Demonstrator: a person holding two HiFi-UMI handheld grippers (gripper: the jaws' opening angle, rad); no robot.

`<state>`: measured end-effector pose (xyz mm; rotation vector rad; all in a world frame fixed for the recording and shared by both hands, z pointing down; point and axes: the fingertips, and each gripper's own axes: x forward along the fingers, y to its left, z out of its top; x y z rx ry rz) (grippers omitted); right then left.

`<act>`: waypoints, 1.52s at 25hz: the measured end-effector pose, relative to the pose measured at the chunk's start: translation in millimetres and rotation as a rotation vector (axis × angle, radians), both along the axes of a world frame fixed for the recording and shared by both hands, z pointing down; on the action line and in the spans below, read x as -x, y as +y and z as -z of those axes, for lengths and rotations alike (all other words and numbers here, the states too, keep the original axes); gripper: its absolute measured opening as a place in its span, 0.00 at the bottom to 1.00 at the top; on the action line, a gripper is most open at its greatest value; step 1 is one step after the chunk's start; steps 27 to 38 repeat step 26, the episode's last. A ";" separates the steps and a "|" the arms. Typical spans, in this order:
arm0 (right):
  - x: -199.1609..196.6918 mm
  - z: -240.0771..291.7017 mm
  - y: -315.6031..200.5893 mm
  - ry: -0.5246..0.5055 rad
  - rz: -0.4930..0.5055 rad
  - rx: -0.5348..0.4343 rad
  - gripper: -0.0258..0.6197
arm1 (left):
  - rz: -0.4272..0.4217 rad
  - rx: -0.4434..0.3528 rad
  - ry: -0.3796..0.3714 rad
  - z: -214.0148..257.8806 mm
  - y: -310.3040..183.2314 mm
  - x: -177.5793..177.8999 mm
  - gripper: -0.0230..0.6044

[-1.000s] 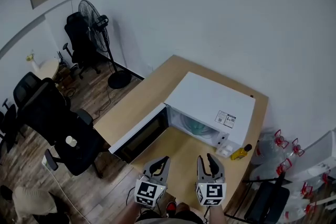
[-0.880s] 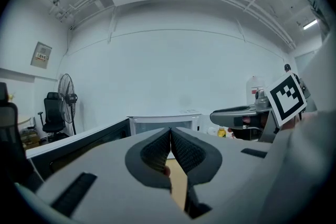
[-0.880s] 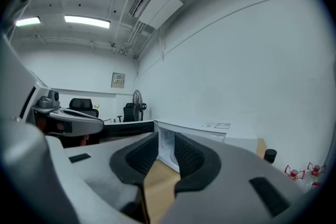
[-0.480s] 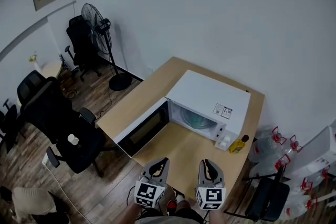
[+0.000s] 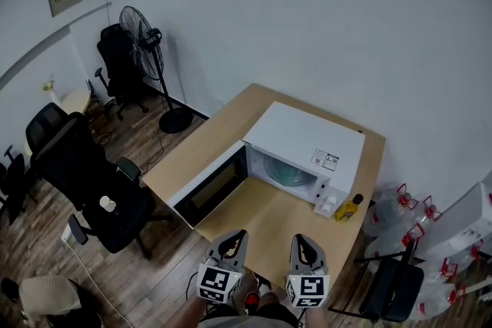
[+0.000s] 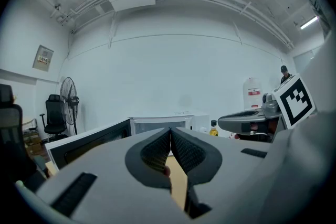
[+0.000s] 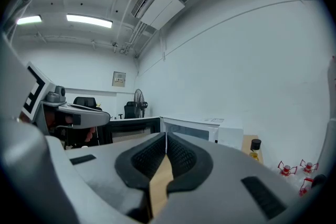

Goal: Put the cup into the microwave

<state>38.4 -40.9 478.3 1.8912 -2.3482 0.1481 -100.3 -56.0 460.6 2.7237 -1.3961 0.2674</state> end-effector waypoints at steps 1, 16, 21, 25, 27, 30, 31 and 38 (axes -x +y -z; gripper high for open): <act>0.2 -0.2 0.2 0.001 0.001 0.002 0.08 | 0.000 0.000 0.001 -0.2 0.0 -0.1 0.07; 1.5 -0.1 0.6 0.005 0.002 0.002 0.07 | 0.002 -0.001 0.000 0.5 0.0 0.9 0.07; 1.0 -1.8 0.4 0.003 0.001 0.008 0.07 | -0.001 -0.001 0.001 0.3 -0.4 0.1 0.07; 2.1 -2.6 0.6 0.002 0.003 0.011 0.07 | -0.002 0.005 -0.003 -0.6 0.3 1.2 0.07; 2.3 -2.6 0.5 0.001 0.004 0.011 0.07 | -0.001 0.006 -0.004 -1.0 0.5 1.5 0.07; 2.3 -2.6 0.5 0.001 0.004 0.011 0.07 | -0.001 0.006 -0.004 -1.0 0.5 1.5 0.07; 2.3 -2.6 0.5 0.001 0.004 0.011 0.07 | -0.001 0.006 -0.004 -1.0 0.5 1.5 0.07; 2.3 -2.6 0.5 0.001 0.004 0.011 0.07 | -0.001 0.006 -0.004 -1.0 0.5 1.5 0.07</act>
